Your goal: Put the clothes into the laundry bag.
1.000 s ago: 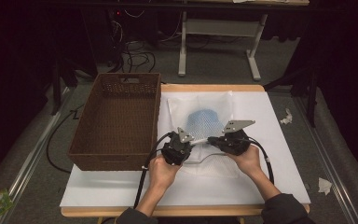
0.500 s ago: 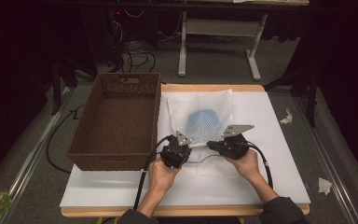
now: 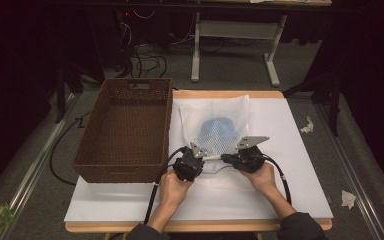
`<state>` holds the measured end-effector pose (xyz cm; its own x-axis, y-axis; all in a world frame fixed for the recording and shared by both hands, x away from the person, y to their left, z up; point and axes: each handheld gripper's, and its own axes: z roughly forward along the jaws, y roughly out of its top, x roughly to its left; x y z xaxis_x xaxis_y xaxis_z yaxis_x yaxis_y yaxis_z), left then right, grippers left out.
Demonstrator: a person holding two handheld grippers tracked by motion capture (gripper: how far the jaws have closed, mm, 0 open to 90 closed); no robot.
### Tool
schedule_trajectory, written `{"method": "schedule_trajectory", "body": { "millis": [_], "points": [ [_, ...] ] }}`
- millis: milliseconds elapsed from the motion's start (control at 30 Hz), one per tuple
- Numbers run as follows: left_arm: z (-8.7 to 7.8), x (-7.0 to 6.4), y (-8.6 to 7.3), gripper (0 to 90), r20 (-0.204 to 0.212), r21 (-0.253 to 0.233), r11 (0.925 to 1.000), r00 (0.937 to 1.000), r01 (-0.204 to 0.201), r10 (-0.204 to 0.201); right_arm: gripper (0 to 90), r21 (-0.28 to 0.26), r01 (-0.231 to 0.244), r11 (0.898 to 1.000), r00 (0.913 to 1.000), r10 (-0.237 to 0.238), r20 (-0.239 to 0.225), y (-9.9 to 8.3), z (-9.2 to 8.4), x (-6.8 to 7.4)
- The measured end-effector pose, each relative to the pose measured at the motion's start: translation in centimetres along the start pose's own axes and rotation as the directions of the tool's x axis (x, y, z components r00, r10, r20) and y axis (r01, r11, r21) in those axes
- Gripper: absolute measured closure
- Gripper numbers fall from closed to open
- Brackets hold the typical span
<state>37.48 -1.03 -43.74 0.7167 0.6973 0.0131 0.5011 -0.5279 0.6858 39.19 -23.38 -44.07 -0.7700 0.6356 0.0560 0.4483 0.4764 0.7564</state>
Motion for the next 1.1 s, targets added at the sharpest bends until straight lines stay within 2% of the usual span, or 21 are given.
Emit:
{"method": "schedule_trajectory", "body": {
  "millis": [600,800,967,1100],
  "points": [
    [1.8,0.3,-0.9,88.0,-0.046,0.059,0.9982,0.9989,0.003,0.000,88.3,0.051,-0.001,0.999,1.0000,0.001,0.003,-0.8,1.5,0.4],
    [2.2,0.5,-0.9,86.6,-0.041,0.077,0.9969,0.9991,0.017,-0.014,88.0,0.066,-0.003,0.998,1.0000,0.003,-0.001,-1.2,2.1,0.2],
    [2.5,0.7,-1.1,85.3,-0.039,0.069,0.9973,0.9990,0.026,-0.024,87.9,0.082,-0.022,0.996,0.9998,0.022,0.001,-1.3,2.3,0.1],
    [2.4,0.8,-1.2,81.8,-0.030,0.067,0.9974,0.9992,0.028,-0.027,86.5,0.087,-0.018,0.996,0.9998,0.018,0.004,-1.5,2.5,0.1]
  ]
}}
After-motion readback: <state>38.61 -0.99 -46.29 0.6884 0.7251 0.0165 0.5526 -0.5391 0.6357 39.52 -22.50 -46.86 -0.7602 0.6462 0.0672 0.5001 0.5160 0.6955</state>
